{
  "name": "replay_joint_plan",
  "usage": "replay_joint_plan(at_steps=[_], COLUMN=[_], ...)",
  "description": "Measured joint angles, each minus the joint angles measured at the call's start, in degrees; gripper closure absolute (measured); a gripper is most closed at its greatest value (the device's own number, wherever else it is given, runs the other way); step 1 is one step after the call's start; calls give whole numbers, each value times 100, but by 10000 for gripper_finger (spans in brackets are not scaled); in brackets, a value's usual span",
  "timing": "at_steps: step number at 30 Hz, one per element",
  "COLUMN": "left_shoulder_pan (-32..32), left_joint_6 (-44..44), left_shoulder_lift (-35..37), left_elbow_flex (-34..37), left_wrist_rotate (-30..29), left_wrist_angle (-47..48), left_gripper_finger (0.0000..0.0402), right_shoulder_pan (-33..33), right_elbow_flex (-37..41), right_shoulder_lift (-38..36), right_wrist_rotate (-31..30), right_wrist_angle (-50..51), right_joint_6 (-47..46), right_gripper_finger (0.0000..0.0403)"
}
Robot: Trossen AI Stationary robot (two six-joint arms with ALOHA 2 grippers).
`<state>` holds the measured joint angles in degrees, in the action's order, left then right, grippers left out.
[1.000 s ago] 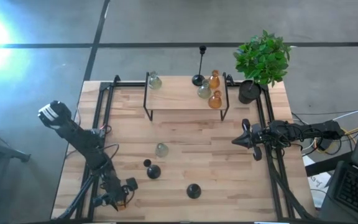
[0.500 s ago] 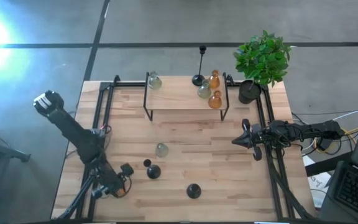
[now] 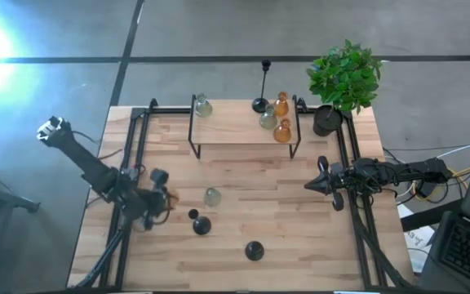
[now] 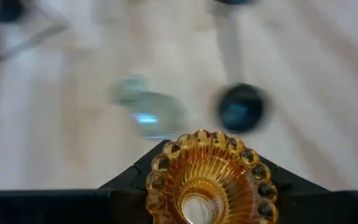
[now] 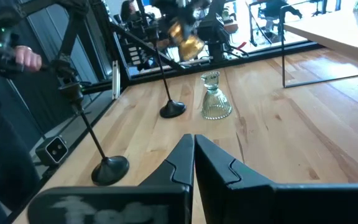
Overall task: Pick & Place candle stick holders
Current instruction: Put the orange candle holder on the shelf
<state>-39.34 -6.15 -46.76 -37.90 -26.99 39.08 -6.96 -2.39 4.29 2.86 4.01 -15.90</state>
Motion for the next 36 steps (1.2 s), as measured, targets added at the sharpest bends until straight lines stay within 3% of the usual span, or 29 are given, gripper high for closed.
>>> replay_joint_plan(at_steps=[6, 11, 14, 20, 24, 36], left_shoulder_pan=[740, 1738, 2469, 3919, 4688, 5497], left_joint_6=[137, 582, 839, 1255, 1200, 1013], left_shoulder_lift=[-11, -82, -139, -585, -1147, -2980], left_elbow_flex=[-619, -1045, -1149, -1173, -1241, -2241], left_wrist_rotate=[-1362, -1806, -1474, -37, 691, 960], left_wrist_angle=[196, -257, -1066, -2915, -3520, -3835], left_gripper_finger=[255, 255, 255, 256, 256, 256], right_shoulder_pan=[-2, -1, -2, -2, -2, -1], right_elbow_flex=[0, 0, 0, 0, 0, 0], right_shoulder_lift=[1, 1, 1, 1, 0, 1], right_wrist_rotate=[1, -1, -1, -1, -1, 1], right_wrist_angle=[0, 0, 2, 0, 0, 0], right_joint_6=[0, 0, 0, 0, 0, 0], right_gripper_finger=[394, 394, 394, 394, 394, 394])
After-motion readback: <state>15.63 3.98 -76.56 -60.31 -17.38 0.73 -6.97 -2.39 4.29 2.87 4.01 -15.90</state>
